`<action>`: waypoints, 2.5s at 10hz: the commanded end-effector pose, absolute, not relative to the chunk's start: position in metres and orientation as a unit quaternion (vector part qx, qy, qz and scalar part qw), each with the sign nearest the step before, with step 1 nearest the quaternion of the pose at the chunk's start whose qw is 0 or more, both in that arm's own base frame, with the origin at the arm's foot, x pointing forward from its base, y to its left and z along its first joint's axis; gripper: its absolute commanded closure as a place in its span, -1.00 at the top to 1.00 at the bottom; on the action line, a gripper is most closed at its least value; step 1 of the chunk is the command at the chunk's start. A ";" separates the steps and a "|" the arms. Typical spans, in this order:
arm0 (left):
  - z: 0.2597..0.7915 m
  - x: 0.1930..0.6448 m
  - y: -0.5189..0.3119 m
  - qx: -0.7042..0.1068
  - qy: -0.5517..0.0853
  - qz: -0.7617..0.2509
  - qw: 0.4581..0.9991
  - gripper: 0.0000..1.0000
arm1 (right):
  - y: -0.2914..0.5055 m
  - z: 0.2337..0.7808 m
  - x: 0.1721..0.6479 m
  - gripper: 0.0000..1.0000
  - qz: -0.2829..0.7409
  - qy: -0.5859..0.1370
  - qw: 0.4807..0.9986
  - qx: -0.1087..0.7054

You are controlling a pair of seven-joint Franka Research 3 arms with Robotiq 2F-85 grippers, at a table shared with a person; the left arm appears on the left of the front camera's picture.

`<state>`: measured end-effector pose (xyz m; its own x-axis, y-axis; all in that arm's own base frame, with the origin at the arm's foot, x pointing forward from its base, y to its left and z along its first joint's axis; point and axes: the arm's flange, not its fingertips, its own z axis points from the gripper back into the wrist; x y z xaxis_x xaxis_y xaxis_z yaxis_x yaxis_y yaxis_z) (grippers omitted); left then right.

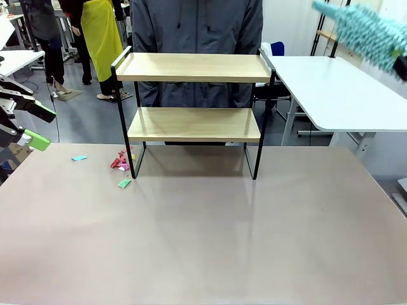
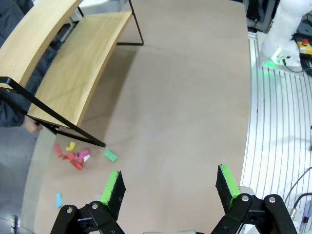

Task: Clean the shelf.
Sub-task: Hand the Duster back to the human.

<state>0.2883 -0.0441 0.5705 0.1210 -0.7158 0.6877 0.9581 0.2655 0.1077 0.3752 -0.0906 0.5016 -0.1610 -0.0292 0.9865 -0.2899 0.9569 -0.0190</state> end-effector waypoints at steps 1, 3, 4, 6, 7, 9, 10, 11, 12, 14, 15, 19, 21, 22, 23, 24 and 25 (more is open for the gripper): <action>0.571 0.289 -0.044 -0.190 -0.334 -0.583 0.716 0.95 | -0.093 0.447 0.358 -0.67 0.080 -0.746 0.655 0.084; 0.571 0.289 -0.044 -0.190 -0.334 -0.583 0.716 0.95 | -0.099 0.403 0.355 -0.67 0.067 -0.729 0.676 0.088; 0.571 0.289 -0.044 -0.190 -0.334 -0.583 0.716 0.95 | -0.099 0.383 0.353 -0.67 0.064 -0.721 0.683 0.098; 0.571 0.289 -0.044 -0.190 -0.334 -0.583 0.716 0.95 | -0.098 0.359 0.351 -0.67 0.063 -0.718 0.685 0.108; 0.571 0.289 -0.044 -0.190 -0.334 -0.583 0.716 0.95 | -0.097 0.356 0.349 -0.67 0.061 -0.718 0.684 0.116; 0.571 0.289 -0.044 -0.190 -0.334 -0.583 0.716 0.95 | -0.118 0.375 0.404 -0.67 0.060 -0.695 0.705 0.130; 0.571 0.289 -0.044 -0.190 -0.334 -0.583 0.716 0.95 | -0.118 0.375 0.404 -0.67 0.060 -0.695 0.705 0.130; 0.571 0.289 -0.044 -0.190 -0.334 -0.583 0.716 0.95 | -0.118 0.375 0.404 -0.67 0.060 -0.695 0.705 0.130; 0.571 0.289 -0.044 -0.190 -0.334 -0.583 0.716 0.95 | -0.118 0.375 0.404 -0.67 0.060 -0.695 0.705 0.130; 0.571 0.289 -0.044 -0.190 -0.334 -0.583 0.716 0.95 | -0.118 0.375 0.404 -0.67 0.060 -0.695 0.705 0.130; 0.571 0.289 -0.044 -0.190 -0.334 -0.583 0.716 0.95 | -0.118 0.375 0.404 -0.67 0.060 -0.695 0.705 0.130; 0.571 0.289 -0.044 -0.190 -0.334 -0.583 0.716 0.95 | -0.118 0.375 0.404 -0.67 0.060 -0.695 0.705 0.130; 0.571 0.289 -0.044 -0.190 -0.334 -0.583 0.716 0.95 | -0.118 0.375 0.404 -0.67 0.060 -0.695 0.705 0.130; 0.571 0.289 -0.044 -0.190 -0.334 -0.583 0.716 0.95 | -0.118 0.375 0.404 -0.67 0.060 -0.695 0.705 0.130; 0.571 0.289 -0.044 -0.190 -0.334 -0.583 0.716 0.95 | -0.118 0.375 0.404 -0.67 0.060 -0.695 0.705 0.130; 0.571 0.289 -0.044 -0.190 -0.334 -0.583 0.716 0.95 | -0.118 0.375 0.404 -0.67 0.060 -0.695 0.705 0.130; 0.571 0.289 -0.044 -0.190 -0.334 -0.583 0.716 0.95 | -0.118 0.375 0.404 -0.67 0.060 -0.695 0.705 0.130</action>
